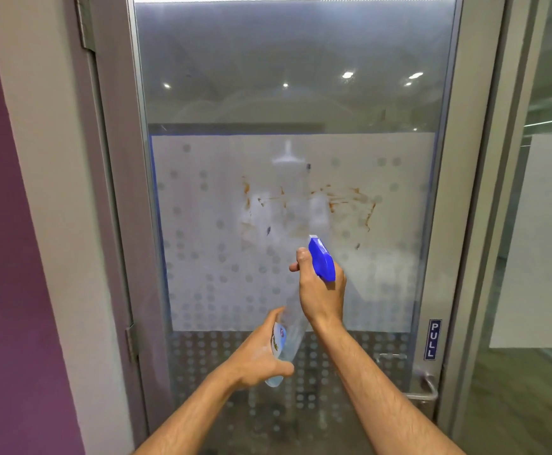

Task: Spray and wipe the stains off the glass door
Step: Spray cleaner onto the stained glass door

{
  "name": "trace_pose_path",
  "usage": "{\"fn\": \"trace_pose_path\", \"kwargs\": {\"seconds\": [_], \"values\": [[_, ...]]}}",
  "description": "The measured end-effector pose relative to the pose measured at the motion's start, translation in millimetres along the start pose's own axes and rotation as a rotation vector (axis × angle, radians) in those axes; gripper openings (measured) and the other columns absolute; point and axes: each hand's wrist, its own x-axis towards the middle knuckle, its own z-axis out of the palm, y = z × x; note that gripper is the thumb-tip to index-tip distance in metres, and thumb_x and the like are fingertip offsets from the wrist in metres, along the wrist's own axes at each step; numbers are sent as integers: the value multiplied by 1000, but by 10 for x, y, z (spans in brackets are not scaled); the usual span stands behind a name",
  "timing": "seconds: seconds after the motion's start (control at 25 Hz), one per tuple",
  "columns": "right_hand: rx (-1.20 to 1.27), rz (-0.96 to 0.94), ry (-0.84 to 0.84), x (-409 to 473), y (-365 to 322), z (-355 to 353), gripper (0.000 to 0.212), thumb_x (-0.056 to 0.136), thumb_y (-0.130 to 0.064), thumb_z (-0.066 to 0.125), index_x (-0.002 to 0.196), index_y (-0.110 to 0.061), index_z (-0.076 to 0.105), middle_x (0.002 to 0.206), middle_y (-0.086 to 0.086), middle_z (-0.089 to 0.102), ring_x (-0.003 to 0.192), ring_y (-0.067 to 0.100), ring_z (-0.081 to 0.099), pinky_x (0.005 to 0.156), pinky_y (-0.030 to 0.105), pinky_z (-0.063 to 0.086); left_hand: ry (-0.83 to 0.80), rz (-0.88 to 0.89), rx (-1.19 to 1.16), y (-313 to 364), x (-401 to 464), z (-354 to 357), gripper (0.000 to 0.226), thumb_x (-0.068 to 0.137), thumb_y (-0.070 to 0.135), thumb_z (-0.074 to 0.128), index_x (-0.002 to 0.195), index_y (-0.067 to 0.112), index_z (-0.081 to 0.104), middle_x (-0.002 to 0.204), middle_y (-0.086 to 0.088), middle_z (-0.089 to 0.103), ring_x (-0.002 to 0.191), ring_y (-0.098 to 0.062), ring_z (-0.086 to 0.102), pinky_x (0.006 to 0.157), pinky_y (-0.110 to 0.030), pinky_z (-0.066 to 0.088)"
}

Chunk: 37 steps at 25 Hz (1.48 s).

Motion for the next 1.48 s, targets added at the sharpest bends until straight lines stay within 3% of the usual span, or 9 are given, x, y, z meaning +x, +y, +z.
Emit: {"fn": "trace_pose_path", "kwargs": {"seconds": [0.12, 0.36, 0.56, 0.76, 0.96, 1.08, 1.2, 1.36, 1.48], "values": [[-28, -54, -11, 23, 43, -240, 36, 97, -39, 61, 78, -10, 71, 49, -25, 56, 49, -4, 55, 48, 8, 39, -43, 25, -4, 76, 92, 141, 103, 66, 27, 78, 154, 43, 27, 140, 0, 58, 120, -19, 66, 91, -24, 60], [-53, -17, -66, 25, 193, -911, 28, 86, -45, 64, 85, -18, 70, 55, -13, 49, 51, 5, 44, 53, 16, 41, -99, 76, 5, 194, 245, 648, 107, 63, 28, 81, 153, 46, 27, 141, 11, 57, 121, -14, 65, 99, -27, 59], [-85, 95, -94, -32, 256, -1502, 27, 80, -48, 70, 104, -35, 67, 59, -17, 52, 54, 6, 47, 61, 21, 46, -74, 94, -16, 376, 267, 1043, 99, 58, 29, 89, 137, 60, 37, 129, 18, 62, 112, -9, 68, 89, -28, 63], [-124, 130, -132, -189, 349, -1924, 19, 80, -44, 76, 71, -30, 67, 59, -15, 60, 58, 2, 58, 66, 27, 45, -23, 104, -45, 512, 97, 1453, 101, 55, 25, 91, 139, 55, 43, 120, 19, 68, 104, -6, 71, 85, -26, 62], [-60, 52, -91, -435, 382, -2150, 12, 82, -28, 81, 82, -36, 72, 77, -20, 73, 70, -4, 68, 67, 11, 51, 29, 72, -45, 600, -200, 1694, 100, 51, 32, 95, 137, 47, 45, 118, 15, 69, 100, -6, 71, 86, -29, 61], [-24, 83, -90, -658, 335, -2298, 8, 79, -32, 81, 83, -33, 74, 80, -8, 77, 78, 8, 74, 72, 20, 56, 17, 63, -29, 695, -436, 1773, 99, 51, 37, 95, 135, 47, 44, 118, 15, 68, 100, -5, 71, 84, -28, 61], [-64, 137, -139, -883, 237, -2473, 19, 75, -41, 80, 89, -30, 72, 86, 0, 77, 83, 17, 74, 80, 33, 59, 8, 65, -49, 764, -687, 1871, 96, 49, 39, 97, 130, 46, 45, 118, 13, 66, 100, -8, 70, 86, -32, 62], [-70, 185, -145, -1275, 75, -2715, 34, 68, -41, 83, 84, -14, 73, 78, -2, 74, 71, 10, 66, 73, 32, 54, -30, 67, -78, 752, -1049, 1982, 92, 50, 39, 95, 128, 45, 47, 115, 14, 66, 99, -13, 70, 88, -40, 62], [-141, 185, -131, -1673, 1, -2903, 22, 68, -40, 82, 81, -24, 77, 77, -5, 77, 72, 6, 68, 74, 25, 56, -75, 111, -94, 713, -1347, 2123, 94, 51, 40, 97, 132, 41, 48, 123, 12, 63, 107, -15, 66, 93, -38, 59]]}}
